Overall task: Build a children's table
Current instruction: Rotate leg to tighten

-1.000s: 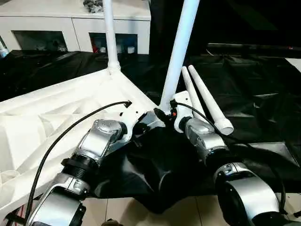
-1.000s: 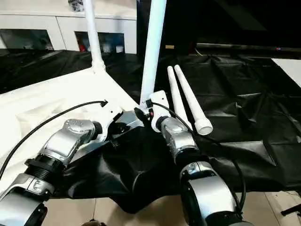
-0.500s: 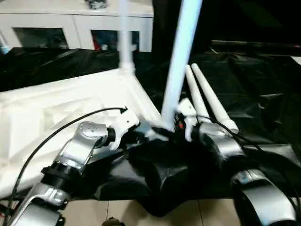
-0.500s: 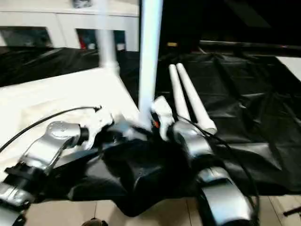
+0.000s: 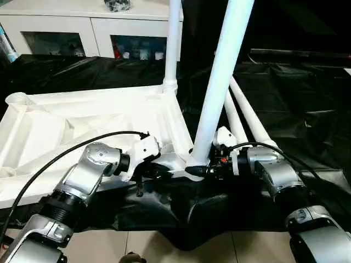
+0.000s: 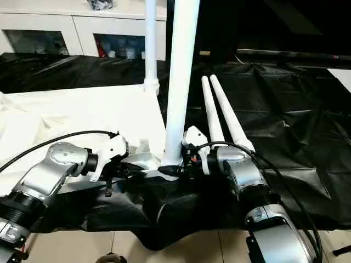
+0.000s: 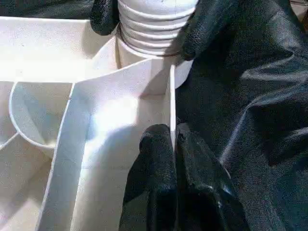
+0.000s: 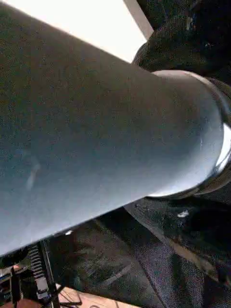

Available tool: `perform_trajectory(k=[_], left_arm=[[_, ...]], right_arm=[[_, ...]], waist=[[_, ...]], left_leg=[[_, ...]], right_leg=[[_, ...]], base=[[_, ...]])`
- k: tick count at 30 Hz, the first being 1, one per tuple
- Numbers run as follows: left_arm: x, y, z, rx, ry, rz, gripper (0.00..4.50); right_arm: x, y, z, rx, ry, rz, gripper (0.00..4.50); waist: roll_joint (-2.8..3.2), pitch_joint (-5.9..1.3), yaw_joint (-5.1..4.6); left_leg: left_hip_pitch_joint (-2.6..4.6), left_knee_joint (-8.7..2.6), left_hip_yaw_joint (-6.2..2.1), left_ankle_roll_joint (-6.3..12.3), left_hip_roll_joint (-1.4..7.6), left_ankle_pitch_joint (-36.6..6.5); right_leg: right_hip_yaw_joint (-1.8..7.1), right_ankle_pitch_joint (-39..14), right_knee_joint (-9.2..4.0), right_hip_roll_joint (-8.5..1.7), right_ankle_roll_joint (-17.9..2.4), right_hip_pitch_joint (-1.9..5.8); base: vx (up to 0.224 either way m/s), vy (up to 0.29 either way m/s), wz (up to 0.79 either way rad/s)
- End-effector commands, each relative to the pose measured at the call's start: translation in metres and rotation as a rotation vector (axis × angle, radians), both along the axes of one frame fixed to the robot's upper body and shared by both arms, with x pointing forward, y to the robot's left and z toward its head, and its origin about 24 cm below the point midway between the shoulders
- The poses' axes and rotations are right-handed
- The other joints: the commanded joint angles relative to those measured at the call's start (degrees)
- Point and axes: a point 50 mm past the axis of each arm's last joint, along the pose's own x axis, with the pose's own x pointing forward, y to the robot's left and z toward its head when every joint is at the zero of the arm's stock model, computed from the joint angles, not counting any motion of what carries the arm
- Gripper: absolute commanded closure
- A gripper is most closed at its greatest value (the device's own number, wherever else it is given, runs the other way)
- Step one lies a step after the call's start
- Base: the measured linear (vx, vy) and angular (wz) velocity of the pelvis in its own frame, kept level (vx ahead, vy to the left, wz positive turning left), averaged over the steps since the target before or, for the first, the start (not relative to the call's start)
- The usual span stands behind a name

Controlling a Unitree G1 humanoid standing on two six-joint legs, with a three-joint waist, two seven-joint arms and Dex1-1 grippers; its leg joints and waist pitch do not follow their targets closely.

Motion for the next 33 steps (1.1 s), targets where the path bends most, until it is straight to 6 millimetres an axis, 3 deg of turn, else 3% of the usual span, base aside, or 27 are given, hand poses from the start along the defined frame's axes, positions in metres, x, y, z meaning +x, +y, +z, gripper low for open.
perform_trajectory(k=[1,4,8,11,13,16,18,22,23,24,27,28,29,33], left_arm=[[-0.001,-0.009,0.007,-0.044,-0.032,-0.047,4.5],[0.001,-0.008,0.006,-0.038,-0.04,-0.022,4.5],[0.011,-0.014,0.005,-0.054,-0.073,0.105,4.5],[0.023,-0.023,0.004,-0.068,-0.085,0.253,4.5],[0.032,-0.033,0.005,-0.083,-0.087,0.352,4.5],[0.035,-0.039,0.005,-0.083,-0.085,0.39,4.5],[0.042,-0.051,0.005,-0.082,-0.09,0.476,4.5],[0.041,-0.062,0.005,-0.084,-0.107,0.467,4.5],[0.041,-0.063,0.005,-0.085,-0.107,0.462,4.5],[0.039,-0.064,0.005,-0.091,-0.106,0.441,4.5],[0.034,-0.064,0.004,-0.102,-0.105,0.394,4.5],[0.032,-0.063,0.004,-0.107,-0.103,0.374,4.5],[0.031,-0.063,0.004,-0.109,-0.103,0.364,4.5],[0.025,-0.057,0.004,-0.121,-0.103,0.287,4.5]], right_arm=[[-0.005,0.008,-0.001,0.008,0.019,0.052,1.67],[-0.005,0.009,-0.004,0.003,0.033,0.025,1.7],[-0.001,0.016,-0.013,-0.025,0.016,-0.104,1.73],[0.011,0.022,-0.024,-0.058,0.027,-0.354,1.74],[0.018,0.032,-0.029,-0.039,0.062,-0.52,1.75],[0.021,0.039,-0.03,-0.021,0.094,-0.602,1.75],[0.024,0.057,-0.033,0.0,0.15,-0.737,1.75],[0.022,0.077,-0.032,0.023,0.147,-0.7,1.75],[0.022,0.077,-0.031,0.029,0.151,-0.698,1.19],[0.023,0.079,-0.029,0.06,0.167,-0.693,1.05],[0.025,0.079,-0.025,0.081,0.156,-0.665,0.83],[0.026,0.079,-0.023,0.072,0.126,-0.651,0.69],[0.026,0.078,-0.022,0.066,0.109,-0.646,0.69],[0.028,0.072,-0.013,0.056,0.011,-0.532,0.57]], waist=[[0.52,-3.78,-0.07],[0.34,-3.82,-0.03],[0.2,-3.63,-0.34],[0.15,-3.38,-0.87],[0.2,-3.38,-1.18],[0.25,-3.49,-1.18],[0.44,-3.52,-1.34],[0.35,-3.73,-1.29],[0.28,-3.73,-1.29],[0.37,-3.66,-1.28],[0.38,-3.54,-1.33],[-0.09,-3.54,-1.33],[0.14,-3.59,-1.33],[0.22,-3.8,-1.74]], left_leg=[[1.27,-3.29,0.26,1.82,0.72,-11.54],[1.27,-3.21,0.31,2.09,0.7,-10.95],[1.22,-3.45,0.24,1.08,0.63,-11.76],[1.46,-3.75,0.18,-0.29,0.57,-14.03],[1.62,-3.88,0.03,-1.76,0.48,-15.34],[1.45,-3.82,0.01,-1.34,0.46,-15.0],[1.45,-3.83,0.04,-1.3,0.4,-14.12],[1.25,-3.68,0.03,-0.9,0.38,-13.3],[1.22,-3.68,0.05,-0.59,0.37,-13.12],[1.16,-3.7,0.07,-0.09,0.36,-12.96],[1.23,-3.83,0.05,0.13,0.45,-14.67],[1.16,-3.84,0.07,0.22,0.49,-14.47],[1.06,-3.84,0.02,0.21,0.47,-13.85],[0.88,-3.5,0.13,1.27,0.44,-11.29]], right_leg=[[1.97,-1.24,-3.76,-2.3,-14.4,2.82],[1.99,-0.74,-3.7,-2.34,-14.39,2.83],[2.11,-3.25,-3.95,-2.51,-13.7,2.79],[2.2,-8.19,-4.46,-2.63,-12.97,2.57],[2.31,-12.79,-4.92,-2.81,-11.46,2.44],[2.28,-11.63,-4.91,-2.69,-11.0,2.43],[2.26,-9.51,-4.74,-2.58,-11.39,2.34],[2.12,-7.5,-4.65,-2.62,-11.23,2.58],[2.1,-7.01,-4.63,-2.58,-11.27,2.59],[2.11,-6.19,-4.61,-2.52,-11.38,2.62],[2.1,-8.19,-4.84,-2.62,-11.29,2.57],[2.09,-8.42,-4.88,-2.68,-11.23,2.62],[2.09,-8.34,-4.74,-2.74,-11.23,2.66],[2.04,-3.64,-4.28,-2.55,-12.28,2.86]], base=[[0.0,0.0,0.0],[0.0,0.0,0.0],[0.0,0.0,0.0],[0.0,0.0,0.0],[0.0,0.0,0.0],[0.0,0.0,0.0],[0.0,0.0,0.0],[0.0,0.0,0.0],[0.0,0.0,0.0],[0.0,0.0,0.0],[0.0,0.0,0.0],[0.0,0.0,0.0],[0.0,0.0,0.0],[0.0,0.0,0.0]])
